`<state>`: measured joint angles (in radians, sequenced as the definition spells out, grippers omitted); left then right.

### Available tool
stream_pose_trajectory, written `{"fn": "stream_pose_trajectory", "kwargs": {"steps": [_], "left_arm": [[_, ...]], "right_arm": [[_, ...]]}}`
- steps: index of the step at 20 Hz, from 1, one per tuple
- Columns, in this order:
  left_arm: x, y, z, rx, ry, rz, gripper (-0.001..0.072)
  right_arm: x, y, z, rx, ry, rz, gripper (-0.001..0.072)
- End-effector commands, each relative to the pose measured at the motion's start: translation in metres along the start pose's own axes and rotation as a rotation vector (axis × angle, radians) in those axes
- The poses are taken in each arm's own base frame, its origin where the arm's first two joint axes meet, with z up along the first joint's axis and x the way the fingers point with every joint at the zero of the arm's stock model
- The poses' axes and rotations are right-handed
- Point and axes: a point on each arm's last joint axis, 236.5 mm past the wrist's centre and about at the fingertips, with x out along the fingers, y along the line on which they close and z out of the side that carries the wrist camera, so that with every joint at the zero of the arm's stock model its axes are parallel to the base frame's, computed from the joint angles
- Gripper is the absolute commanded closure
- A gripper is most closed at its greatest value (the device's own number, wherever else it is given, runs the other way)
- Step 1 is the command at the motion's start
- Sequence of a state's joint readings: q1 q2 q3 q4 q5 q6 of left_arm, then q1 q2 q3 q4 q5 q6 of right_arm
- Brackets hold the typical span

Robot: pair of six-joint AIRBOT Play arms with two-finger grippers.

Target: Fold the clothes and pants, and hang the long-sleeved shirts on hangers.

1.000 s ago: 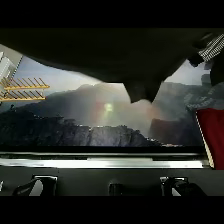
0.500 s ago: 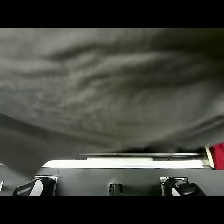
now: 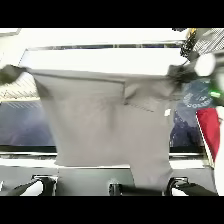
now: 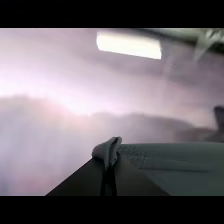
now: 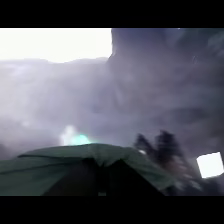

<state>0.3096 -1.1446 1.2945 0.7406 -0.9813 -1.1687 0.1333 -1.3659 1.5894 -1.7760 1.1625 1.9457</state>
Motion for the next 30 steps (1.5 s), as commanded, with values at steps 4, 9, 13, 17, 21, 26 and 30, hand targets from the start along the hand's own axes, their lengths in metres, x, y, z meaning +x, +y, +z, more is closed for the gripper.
{"fn": "stream_pose_trajectory", "kwargs": {"steps": [4, 9, 13, 17, 21, 26, 30], "left_arm": [[0.165, 0.077, -0.077, -0.270, 0.120, 0.052, 0.0684], [0.196, 0.066, -0.084, -0.244, 0.127, 0.043, 0.0683], [0.183, 0.044, -0.108, -0.288, 0.264, -0.035, 0.0179], [0.065, 0.088, -0.154, -0.248, 0.685, 0.096, 0.0132], [-0.054, 0.139, -0.219, -0.391, 0.954, 0.278, 0.0328], [-0.052, 0.114, -0.306, -0.580, 0.949, 0.073, 0.0329], [-0.045, 0.120, -0.342, -0.609, 0.942, 0.102, 0.0329]], "right_arm": [[0.165, 0.080, -0.004, 0.300, -0.064, 0.242, 0.0671], [0.189, 0.065, 0.009, 0.448, -0.113, 0.264, 0.0671], [0.183, 0.051, -0.034, 0.401, 0.077, 0.176, 0.0112], [0.102, -0.043, -0.033, 0.078, 0.217, 0.066, 0.0101], [0.036, -0.147, -0.116, 0.190, 0.592, 0.018, 0.0172], [0.019, -0.140, -0.182, 0.323, 0.821, 0.181, 0.0171], [0.025, -0.132, -0.185, 0.329, 0.815, 0.218, 0.0171]]}}
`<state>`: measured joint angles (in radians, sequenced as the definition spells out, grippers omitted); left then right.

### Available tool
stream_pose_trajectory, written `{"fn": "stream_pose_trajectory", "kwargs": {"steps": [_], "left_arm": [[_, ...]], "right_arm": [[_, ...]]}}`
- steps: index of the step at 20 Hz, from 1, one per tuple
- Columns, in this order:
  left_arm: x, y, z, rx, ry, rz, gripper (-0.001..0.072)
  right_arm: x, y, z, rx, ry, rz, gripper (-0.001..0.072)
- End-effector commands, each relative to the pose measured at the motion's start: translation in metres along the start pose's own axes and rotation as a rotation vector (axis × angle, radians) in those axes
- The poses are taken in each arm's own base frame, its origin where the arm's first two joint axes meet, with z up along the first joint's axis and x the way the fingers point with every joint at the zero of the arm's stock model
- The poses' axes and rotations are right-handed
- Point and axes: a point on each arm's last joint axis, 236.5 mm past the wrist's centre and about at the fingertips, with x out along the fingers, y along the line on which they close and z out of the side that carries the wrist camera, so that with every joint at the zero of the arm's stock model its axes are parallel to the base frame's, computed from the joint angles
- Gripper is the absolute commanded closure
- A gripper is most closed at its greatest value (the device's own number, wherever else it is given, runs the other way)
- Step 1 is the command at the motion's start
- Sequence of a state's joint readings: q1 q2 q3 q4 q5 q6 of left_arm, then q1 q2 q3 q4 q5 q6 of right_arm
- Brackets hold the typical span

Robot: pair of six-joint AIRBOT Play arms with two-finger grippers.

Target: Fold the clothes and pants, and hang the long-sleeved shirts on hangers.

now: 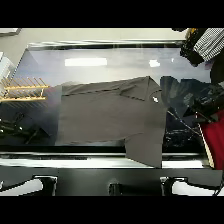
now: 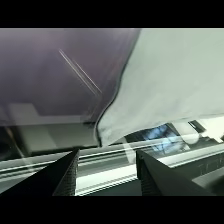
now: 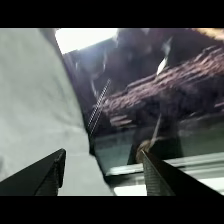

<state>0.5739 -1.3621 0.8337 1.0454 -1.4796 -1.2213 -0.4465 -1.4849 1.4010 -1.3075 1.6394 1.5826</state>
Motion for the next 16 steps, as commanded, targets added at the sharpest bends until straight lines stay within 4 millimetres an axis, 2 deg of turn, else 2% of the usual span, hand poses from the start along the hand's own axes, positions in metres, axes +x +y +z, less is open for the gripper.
{"fn": "stream_pose_trajectory", "kwargs": {"steps": [1, 4, 10, 11, 12, 14, 15, 16], "left_arm": [[0.027, 0.013, -0.013, -0.028, 0.003, -0.019, 0.0329], [0.035, 0.016, -0.016, -0.044, 0.031, -0.029, 0.0329], [0.058, -0.002, -0.019, -0.013, 0.096, -0.050, 0.0331], [0.062, -0.005, -0.017, -0.007, 0.096, -0.047, 0.0355], [0.066, -0.007, -0.014, -0.013, 0.086, -0.037, 0.0415], [0.072, -0.014, -0.010, -0.007, 0.080, -0.037, 0.0418], [0.075, -0.018, -0.012, -0.002, 0.089, -0.038, 0.0476], [0.076, -0.019, -0.014, 0.006, 0.099, -0.036, 0.0613]], "right_arm": [[0.004, 0.004, -0.011, -0.013, 0.043, 0.046, 0.0171], [0.005, 0.004, -0.003, -0.017, 0.010, 0.045, 0.0171], [0.005, 0.003, 0.000, -0.034, -0.006, 0.045, 0.0171], [0.005, 0.004, 0.000, -0.035, -0.005, 0.045, 0.0171], [0.005, 0.004, 0.000, -0.035, -0.005, 0.045, 0.0171], [0.005, 0.003, 0.000, -0.035, -0.005, 0.044, 0.0171], [0.005, 0.003, 0.001, -0.035, -0.008, 0.041, 0.0171], [0.005, 0.001, 0.003, -0.034, -0.015, 0.034, 0.0172]]}}
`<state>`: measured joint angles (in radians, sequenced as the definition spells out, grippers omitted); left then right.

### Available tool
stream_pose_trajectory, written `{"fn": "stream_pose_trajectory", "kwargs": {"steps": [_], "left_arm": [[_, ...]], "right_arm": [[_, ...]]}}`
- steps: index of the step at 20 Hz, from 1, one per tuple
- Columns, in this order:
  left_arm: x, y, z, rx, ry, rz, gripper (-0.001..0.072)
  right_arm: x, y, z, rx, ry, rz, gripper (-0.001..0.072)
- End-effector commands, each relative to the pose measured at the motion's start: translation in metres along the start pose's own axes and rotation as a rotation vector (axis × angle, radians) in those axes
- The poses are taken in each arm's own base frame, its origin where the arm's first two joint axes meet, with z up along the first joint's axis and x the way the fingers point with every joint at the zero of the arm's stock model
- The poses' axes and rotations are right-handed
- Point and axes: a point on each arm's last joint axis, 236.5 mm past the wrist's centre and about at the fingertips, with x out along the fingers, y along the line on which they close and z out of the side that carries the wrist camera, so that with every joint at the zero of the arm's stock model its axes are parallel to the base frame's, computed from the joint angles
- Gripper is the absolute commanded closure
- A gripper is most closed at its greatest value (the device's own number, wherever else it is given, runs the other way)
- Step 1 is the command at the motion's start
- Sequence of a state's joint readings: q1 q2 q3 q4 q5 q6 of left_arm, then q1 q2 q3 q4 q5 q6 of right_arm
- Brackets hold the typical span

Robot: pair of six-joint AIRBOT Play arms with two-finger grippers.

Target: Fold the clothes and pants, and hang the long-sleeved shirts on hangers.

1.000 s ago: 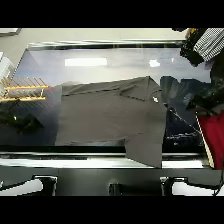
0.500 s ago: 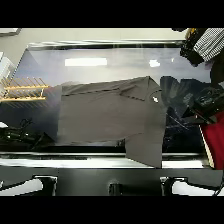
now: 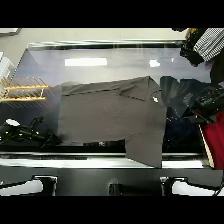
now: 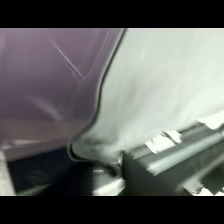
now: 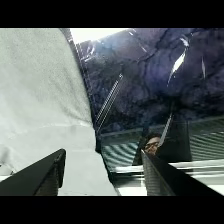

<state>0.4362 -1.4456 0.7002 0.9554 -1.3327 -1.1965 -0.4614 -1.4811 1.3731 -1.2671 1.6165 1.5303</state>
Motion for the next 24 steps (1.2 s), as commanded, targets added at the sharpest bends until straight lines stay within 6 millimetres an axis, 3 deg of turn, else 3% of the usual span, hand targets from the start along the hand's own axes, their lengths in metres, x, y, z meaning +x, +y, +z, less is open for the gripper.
{"fn": "stream_pose_trajectory", "kwargs": {"steps": [1, 4, 8, 10, 13, 17, 18, 20, 22, 24], "left_arm": [[0.007, -0.008, -0.001, 0.006, 0.017, -0.002, 0.0683], [0.005, -0.006, 0.000, 0.003, 0.007, -0.001, 0.0684], [-0.001, -0.010, 0.002, 0.026, -0.016, 0.003, 0.0684], [-0.005, -0.013, 0.003, 0.039, -0.035, 0.007, 0.0684], [-0.011, -0.017, 0.004, 0.058, -0.062, 0.011, 0.0684], [-0.017, -0.021, 0.004, 0.075, -0.086, 0.016, 0.0684], [-0.017, -0.021, 0.004, 0.075, -0.087, 0.016, 0.0684], [-0.021, -0.023, 0.007, 0.074, -0.102, 0.019, 0.0684], [-0.045, -0.038, 0.023, 0.132, -0.183, 0.033, 0.0685], [-0.107, -0.075, 0.054, 0.261, -0.375, 0.068, 0.0685]], "right_arm": [[0.003, -0.005, 0.003, 0.002, -0.013, -0.018, 0.0172], [0.031, -0.011, -0.010, 0.000, 0.040, -0.006, 0.0178], [0.085, 0.021, -0.038, -0.024, 0.165, 0.218, 0.0178], [0.105, 0.024, -0.042, -0.005, 0.191, 0.266, 0.0178], [0.127, 0.020, -0.045, 0.032, 0.230, 0.280, 0.0212], [0.151, 0.035, -0.052, -0.028, 0.257, 0.272, 0.0222], [0.157, 0.043, -0.051, -0.057, 0.247, 0.256, 0.0306], [0.158, 0.063, -0.051, -0.136, 0.240, 0.239, 0.0671], [0.136, 0.080, -0.034, -0.245, 0.155, 0.216, 0.0673], [0.076, 0.106, 0.006, -0.342, -0.047, 0.210, 0.0674]]}}
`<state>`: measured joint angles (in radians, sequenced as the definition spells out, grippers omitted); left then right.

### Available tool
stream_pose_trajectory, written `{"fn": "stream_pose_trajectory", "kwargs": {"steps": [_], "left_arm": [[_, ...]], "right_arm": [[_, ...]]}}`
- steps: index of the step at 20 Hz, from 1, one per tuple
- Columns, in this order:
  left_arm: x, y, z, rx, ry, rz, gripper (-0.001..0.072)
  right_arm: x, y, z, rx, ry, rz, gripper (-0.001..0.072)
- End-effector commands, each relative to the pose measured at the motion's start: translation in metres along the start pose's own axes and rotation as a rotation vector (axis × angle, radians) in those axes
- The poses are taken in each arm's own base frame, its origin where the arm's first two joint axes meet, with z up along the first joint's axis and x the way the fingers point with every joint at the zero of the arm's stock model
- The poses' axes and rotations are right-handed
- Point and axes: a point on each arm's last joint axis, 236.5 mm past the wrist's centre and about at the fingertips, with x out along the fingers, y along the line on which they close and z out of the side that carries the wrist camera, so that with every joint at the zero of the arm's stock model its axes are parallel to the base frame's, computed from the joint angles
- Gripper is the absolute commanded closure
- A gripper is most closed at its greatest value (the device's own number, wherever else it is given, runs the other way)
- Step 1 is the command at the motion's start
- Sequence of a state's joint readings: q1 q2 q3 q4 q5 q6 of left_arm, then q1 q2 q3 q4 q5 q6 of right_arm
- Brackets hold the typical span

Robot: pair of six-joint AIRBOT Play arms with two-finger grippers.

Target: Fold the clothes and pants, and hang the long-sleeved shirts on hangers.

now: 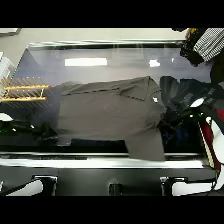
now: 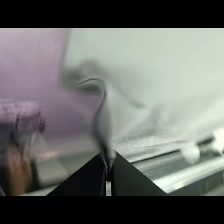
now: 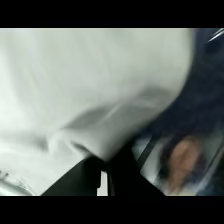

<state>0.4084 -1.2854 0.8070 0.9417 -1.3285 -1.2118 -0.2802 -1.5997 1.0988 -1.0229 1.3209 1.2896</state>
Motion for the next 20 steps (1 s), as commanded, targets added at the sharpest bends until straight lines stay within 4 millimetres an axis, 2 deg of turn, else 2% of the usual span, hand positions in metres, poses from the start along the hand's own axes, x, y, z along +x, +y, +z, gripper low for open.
{"fn": "stream_pose_trajectory", "kwargs": {"steps": [1, 2, 3, 4, 5, 6, 7, 8, 9, 10, 12, 14, 16, 17, 18, 20], "left_arm": [[-0.092, -0.051, 0.070, 0.180, -0.319, 0.059, 0.0686], [-0.143, -0.083, 0.094, 0.264, -0.482, 0.080, 0.0685], [-0.202, -0.124, 0.109, 0.366, -0.660, 0.094, 0.0685], [-0.269, -0.175, 0.113, 0.479, -0.861, 0.103, 0.0685], [-0.339, -0.224, 0.101, 0.589, -1.067, 0.115, 0.0684], [-0.402, -0.271, 0.075, 0.691, -1.263, 0.122, 0.0684], [-0.450, -0.305, 0.043, 0.762, -1.418, 0.121, 0.0684], [-0.484, -0.332, 0.010, 0.821, -1.534, 0.118, 0.0684], [-0.506, -0.352, -0.025, 0.873, -1.615, 0.115, 0.0684], [-0.517, -0.364, -0.052, 0.904, -1.663, 0.109, 0.0684], [-0.529, -0.377, -0.099, 0.947, -1.738, 0.102, 0.0684], [-0.541, -0.388, -0.140, 0.981, -1.826, 0.091, 0.0685], [-0.551, -0.397, -0.176, 1.009, -1.907, 0.079, 0.0684], [-0.553, -0.399, -0.188, 1.019, -1.929, 0.077, 0.0685], [-0.554, -0.400, -0.196, 1.026, -1.942, 0.076, 0.0685], [-0.552, -0.400, -0.198, 1.029, -1.935, 0.078, 0.0685]], "right_arm": [[-0.091, 0.062, 0.050, -0.213, -0.274, -0.037, 0.0674], [-0.142, 0.087, 0.069, -0.290, -0.426, -0.070, 0.0674], [-0.205, 0.120, 0.081, -0.374, -0.612, -0.097, 0.0674], [-0.268, 0.155, 0.081, -0.451, -0.797, -0.118, 0.0674], [-0.340, 0.193, 0.069, -0.530, -1.007, -0.146, 0.0674], [-0.408, 0.227, 0.042, -0.600, -1.212, -0.176, 0.0674], [-0.461, 0.254, 0.006, -0.656, -1.376, -0.205, 0.0674], [-0.504, 0.275, -0.036, -0.700, -1.520, -0.234, 0.0674], [-0.530, 0.287, -0.075, -0.723, -1.614, -0.256, 0.0674], [-0.546, 0.295, -0.112, -0.738, -1.685, -0.269, 0.0674], [-0.563, 0.300, -0.172, -0.735, -1.778, -0.296, 0.0674], [-0.576, 0.302, -0.219, -0.725, -1.865, -0.301, 0.0674], [-0.583, 0.302, -0.253, -0.711, -1.926, -0.301, 0.0674], [-0.585, 0.301, -0.264, -0.702, -1.948, -0.297, 0.0674], [-0.587, 0.299, -0.273, -0.690, -1.968, -0.305, 0.0674], [-0.593, 0.296, -0.278, -0.666, -1.996, -0.311, 0.0674]]}}
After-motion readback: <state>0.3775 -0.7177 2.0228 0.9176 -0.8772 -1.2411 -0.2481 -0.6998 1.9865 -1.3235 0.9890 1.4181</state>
